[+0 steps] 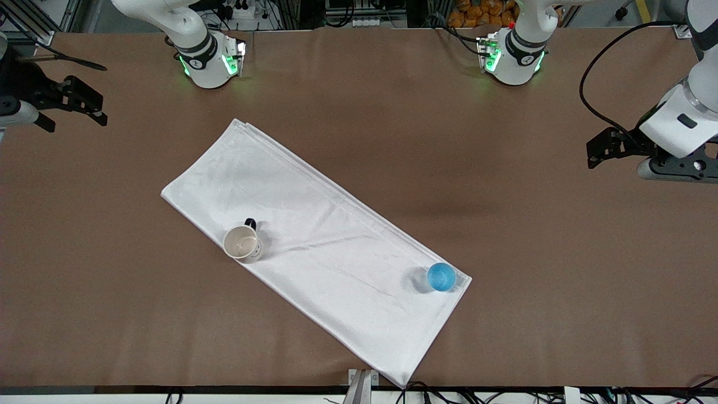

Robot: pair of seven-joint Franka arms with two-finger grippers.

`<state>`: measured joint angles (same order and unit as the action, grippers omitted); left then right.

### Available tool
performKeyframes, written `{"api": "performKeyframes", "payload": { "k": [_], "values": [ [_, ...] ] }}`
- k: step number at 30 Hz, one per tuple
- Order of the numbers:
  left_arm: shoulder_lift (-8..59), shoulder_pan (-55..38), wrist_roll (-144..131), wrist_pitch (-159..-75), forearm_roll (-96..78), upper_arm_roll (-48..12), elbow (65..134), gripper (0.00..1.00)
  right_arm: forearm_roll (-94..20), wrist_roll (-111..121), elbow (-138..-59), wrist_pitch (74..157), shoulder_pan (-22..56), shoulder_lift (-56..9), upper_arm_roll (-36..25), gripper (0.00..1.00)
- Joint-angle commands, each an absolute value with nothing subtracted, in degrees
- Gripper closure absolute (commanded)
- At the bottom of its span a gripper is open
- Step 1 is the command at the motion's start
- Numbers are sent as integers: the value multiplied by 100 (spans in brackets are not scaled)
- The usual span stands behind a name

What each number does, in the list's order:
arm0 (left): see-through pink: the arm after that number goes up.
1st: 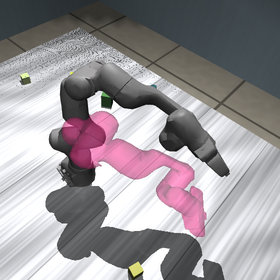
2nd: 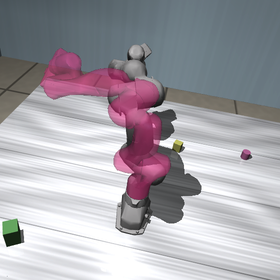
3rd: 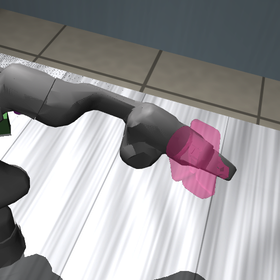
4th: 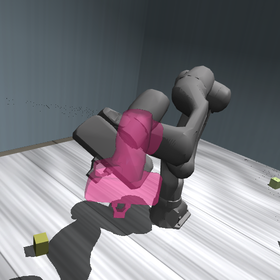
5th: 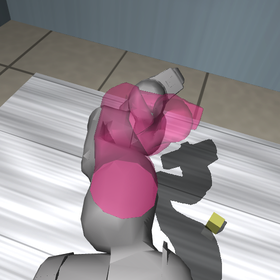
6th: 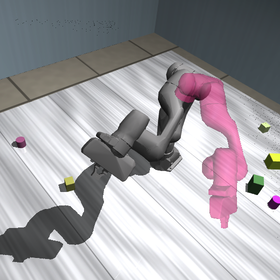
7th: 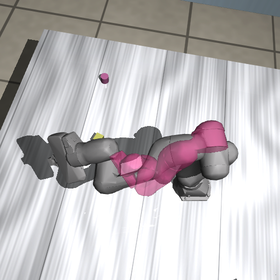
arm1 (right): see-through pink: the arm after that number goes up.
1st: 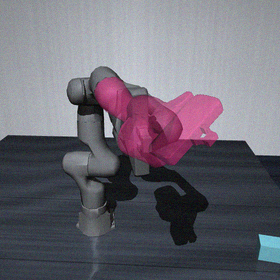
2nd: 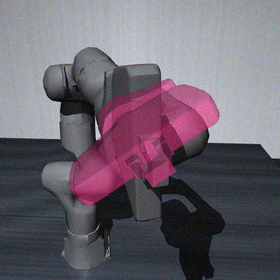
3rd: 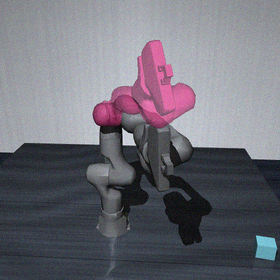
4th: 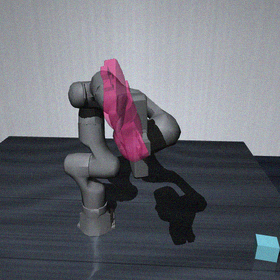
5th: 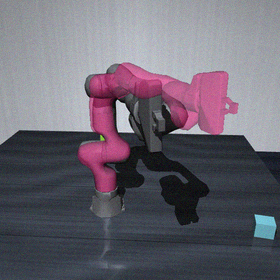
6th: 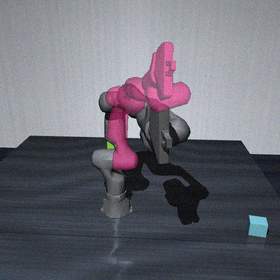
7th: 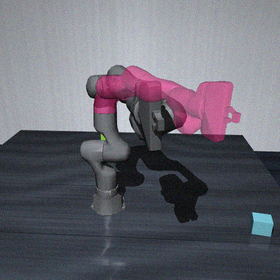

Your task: Place blue cup into white mug on table

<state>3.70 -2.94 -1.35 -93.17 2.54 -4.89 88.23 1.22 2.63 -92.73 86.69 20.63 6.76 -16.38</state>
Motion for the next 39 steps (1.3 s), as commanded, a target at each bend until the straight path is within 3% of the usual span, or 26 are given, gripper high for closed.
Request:
{"api": "performKeyframes", "payload": {
  "k": [1, 13, 20, 31, 39],
  "values": [
    [369, -272, -18, -9325, 378, -510, 8798, 0, 325, 343, -9413, 8675, 2083, 835, -1565, 0],
    [641, -351, -123, -9343, 378, -501, 8763, 0, 299, 316, -9448, 8719, 2065, 835, -1582, 0],
    [1133, -395, -631, -9562, 334, -536, 8745, 0, 246, 308, -9580, 8841, 2065, 809, -1582, 0],
    [2126, -1019, -2521, -10572, 325, -554, 8569, 0, -44, -367, -10458, 9878, 2425, 616, -1538, 0],
    [2724, -1283, -3295, -11539, 325, -554, 8569, 0, -18, -1124, -10863, 10686, 2882, 28, -1538, 0]
  ]
}}
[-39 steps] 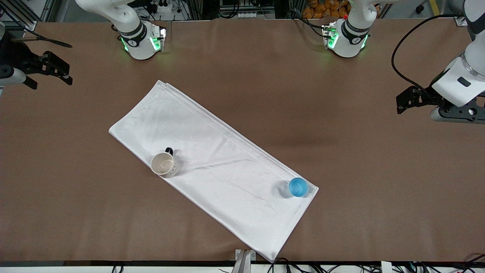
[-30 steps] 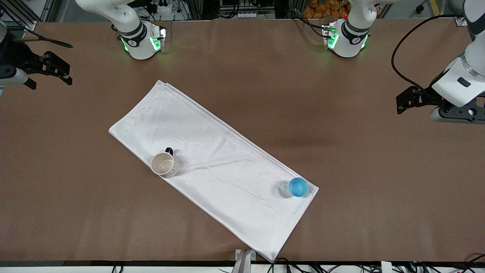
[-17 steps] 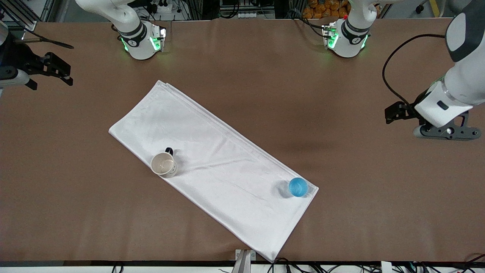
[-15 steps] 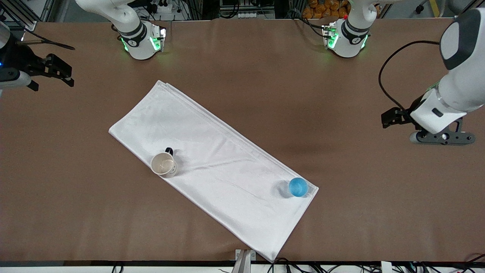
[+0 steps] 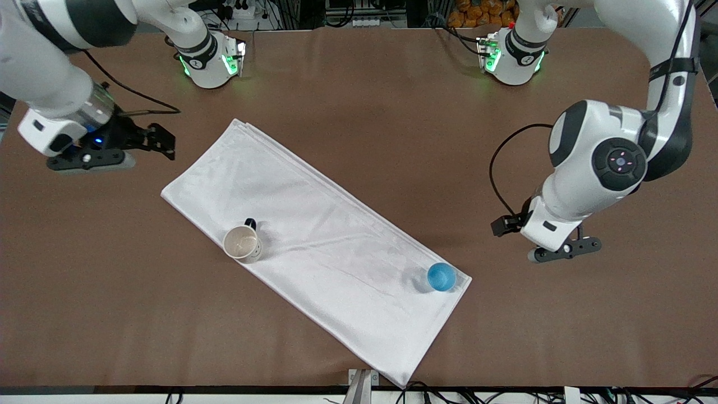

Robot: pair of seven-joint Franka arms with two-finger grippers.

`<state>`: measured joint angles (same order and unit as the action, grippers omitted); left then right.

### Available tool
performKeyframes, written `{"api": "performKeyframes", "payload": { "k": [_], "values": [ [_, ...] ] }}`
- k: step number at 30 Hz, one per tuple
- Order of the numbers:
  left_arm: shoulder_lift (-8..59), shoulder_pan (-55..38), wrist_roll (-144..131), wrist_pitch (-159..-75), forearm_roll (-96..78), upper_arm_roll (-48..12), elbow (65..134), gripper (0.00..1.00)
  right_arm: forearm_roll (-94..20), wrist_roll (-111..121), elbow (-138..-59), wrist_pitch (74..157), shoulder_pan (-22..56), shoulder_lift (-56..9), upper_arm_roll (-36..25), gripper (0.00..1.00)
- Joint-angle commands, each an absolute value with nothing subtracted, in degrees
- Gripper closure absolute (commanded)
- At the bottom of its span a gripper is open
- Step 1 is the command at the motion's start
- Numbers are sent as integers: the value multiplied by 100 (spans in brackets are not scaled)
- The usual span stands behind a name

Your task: Place blue cup into white mug on table

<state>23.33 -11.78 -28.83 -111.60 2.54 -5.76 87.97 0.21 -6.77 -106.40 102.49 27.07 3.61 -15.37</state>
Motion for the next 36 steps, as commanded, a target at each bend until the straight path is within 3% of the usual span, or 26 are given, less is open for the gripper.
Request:
{"api": "performKeyframes", "payload": {
  "k": [1, 14, 36],
  "values": [
    [2803, -1309, -3348, -11662, 325, -554, 8561, 0, -18, -1212, -10933, 10809, 2926, -69, -1538, 0],
    [3533, -1424, -3709, -12392, 299, -571, 8262, 0, -53, -1801, -11514, 12638, 3287, -1344, -1529, 0],
    [4254, -1705, -4087, -13429, 299, -554, 8262, 0, -879, -2101, -11496, 13561, 3498, -2302, -1503, 0]
  ]
}}
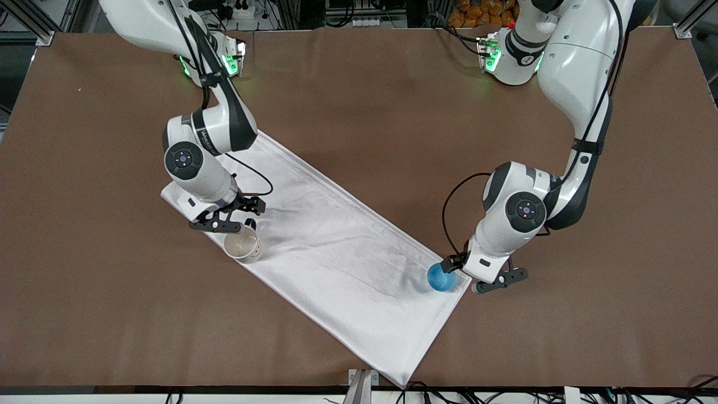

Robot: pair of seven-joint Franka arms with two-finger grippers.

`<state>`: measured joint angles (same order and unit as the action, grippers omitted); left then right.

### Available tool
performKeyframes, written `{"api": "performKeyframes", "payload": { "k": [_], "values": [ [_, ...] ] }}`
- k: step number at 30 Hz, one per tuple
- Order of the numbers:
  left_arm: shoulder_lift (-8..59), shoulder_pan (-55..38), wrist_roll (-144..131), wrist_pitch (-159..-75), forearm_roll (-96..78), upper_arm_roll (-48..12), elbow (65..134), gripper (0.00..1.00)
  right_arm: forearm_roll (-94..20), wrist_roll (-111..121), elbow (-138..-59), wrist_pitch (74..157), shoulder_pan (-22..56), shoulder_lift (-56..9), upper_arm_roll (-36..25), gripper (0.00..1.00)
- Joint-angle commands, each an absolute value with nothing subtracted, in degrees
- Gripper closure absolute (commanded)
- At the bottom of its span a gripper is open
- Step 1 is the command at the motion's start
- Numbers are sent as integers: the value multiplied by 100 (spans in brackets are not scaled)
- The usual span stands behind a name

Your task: Place blue cup into white mug on table

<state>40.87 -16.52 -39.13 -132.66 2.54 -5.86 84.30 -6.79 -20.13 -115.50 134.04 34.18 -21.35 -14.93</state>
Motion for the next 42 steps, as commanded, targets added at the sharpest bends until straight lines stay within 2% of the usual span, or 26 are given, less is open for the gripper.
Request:
{"api": "performKeyframes", "payload": {
  "k": [1, 7, 15, 16, 18, 19, 20, 22, 27, 30, 36, 42],
  "values": [
    [4271, -1705, -4096, -13447, 299, -554, 8262, 0, -896, -2101, -11496, 13579, 3498, -2320, -1503, 0],
    [4359, -1705, -4122, -13588, 308, -545, 8262, 0, -1037, -2101, -11487, 13842, 3507, -2487, -1503, 0],
    [4517, -1705, -4297, -13913, 299, -545, 8262, 2, -1037, -2092, -11479, 13992, 3498, -2610, -1512, 21],
    [4518, -1714, -4420, -13913, 299, -545, 8262, 13, -1037, -2092, -11479, 14010, 3507, -2619, -1512, 24],
    [4526, -1723, -4753, -13913, 299, -545, 8262, 45, -1037, -2092, -11479, 14088, 3507, -2645, -1512, 32],
    [4535, -1723, -4859, -13913, 299, -545, 8262, 58, -1037, -2074, -11487, 14106, 3507, -2654, -1512, 35],
    [4535, -1731, -4939, -13913, 299, -545, 8262, 76, -1037, -2048, -11479, 14133, 3507, -2663, -1512, 41],
    [4553, -1740, -4975, -13913, 299, -545, 8262, 100, -1037, -2039, -11479, 14133, 3507, -2663, -1512, 51],
    [4562, -1758, -4992, -13913, 308, -545, 8271, 100, -1028, -2013, -11461, 14124, 3498, -2654, -1512, 84],
    [4562, -1758, -4957, -13913, 343, -536, 8279, 100, -1028, -2021, -11400, 14080, 3507, -2646, -1512, 100],
    [4518, -1740, -4738, -13904, 378, -536, 8279, 100, -1037, -2109, -11338, 13984, 3647, -2558, -1503, 100],
    [4360, -1749, -4720, -13686, 378, -536, 8332, 100, -1037, -2811, -11014, 13528, 4104, -2426, -1503, 100]
  ]
}}
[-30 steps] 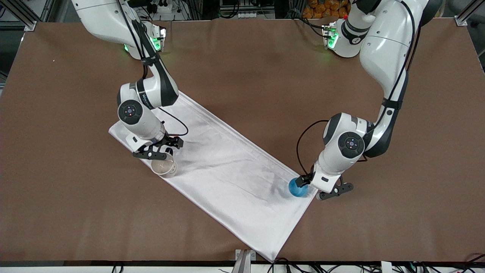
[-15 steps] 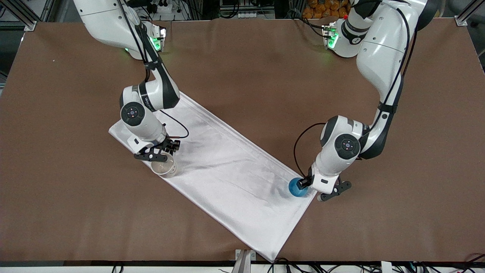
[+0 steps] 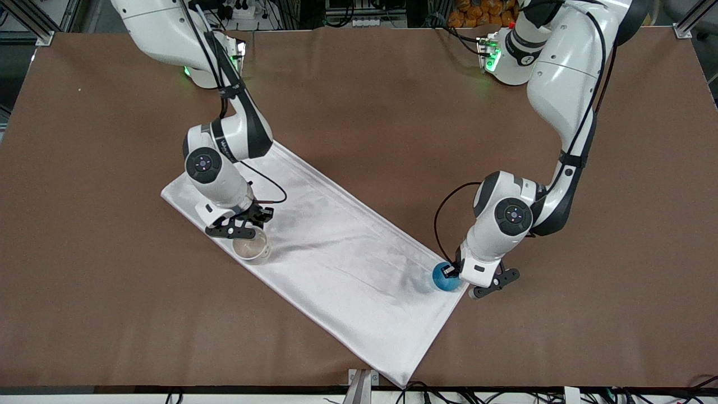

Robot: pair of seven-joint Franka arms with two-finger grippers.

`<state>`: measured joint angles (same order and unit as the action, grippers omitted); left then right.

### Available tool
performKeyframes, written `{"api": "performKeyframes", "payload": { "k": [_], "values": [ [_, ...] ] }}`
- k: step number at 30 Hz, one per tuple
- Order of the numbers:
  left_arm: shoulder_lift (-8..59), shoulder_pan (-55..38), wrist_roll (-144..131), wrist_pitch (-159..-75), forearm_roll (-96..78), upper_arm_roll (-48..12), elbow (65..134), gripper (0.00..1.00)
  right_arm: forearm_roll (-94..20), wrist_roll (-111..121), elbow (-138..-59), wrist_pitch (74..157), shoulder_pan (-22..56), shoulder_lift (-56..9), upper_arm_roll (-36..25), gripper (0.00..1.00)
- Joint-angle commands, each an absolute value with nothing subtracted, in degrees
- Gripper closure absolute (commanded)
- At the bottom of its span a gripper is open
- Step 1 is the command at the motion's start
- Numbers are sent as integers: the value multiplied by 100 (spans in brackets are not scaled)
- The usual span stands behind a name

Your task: Place blue cup into white mug on table

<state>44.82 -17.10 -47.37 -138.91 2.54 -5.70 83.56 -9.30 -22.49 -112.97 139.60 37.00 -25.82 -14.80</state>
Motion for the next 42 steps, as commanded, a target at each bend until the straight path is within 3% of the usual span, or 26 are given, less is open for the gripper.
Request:
{"api": "performKeyframes", "payload": {
  "k": [1, 12, 22, 32, 42],
  "values": [
    [4325, -1749, -4720, -13519, 387, -545, 8332, 100, -1037, -2969, -10908, 13396, 4218, -2426, -1503, 100],
    [3446, -1925, -4658, -11927, 387, -571, 8639, 100, -1037, -4446, -10521, 12990, 5430, -2435, -1503, 100],
    [2857, -2074, -4641, -11637, 509, -615, 9369, 100, -1037, -5071, -10582, 13060, 6336, -2514, -1503, 100],
    [2707, -2101, -4509, -11154, 519, -703, 9431, 100, -1037, -5387, -10679, 13122, 6873, -2514, -1503, 100],
    [2523, -2101, -4438, -10881, 519, -738, 9431, 100, -1028, -5616, -11284, 14070, 7356, -2549, -1512, 100]
  ]
}}
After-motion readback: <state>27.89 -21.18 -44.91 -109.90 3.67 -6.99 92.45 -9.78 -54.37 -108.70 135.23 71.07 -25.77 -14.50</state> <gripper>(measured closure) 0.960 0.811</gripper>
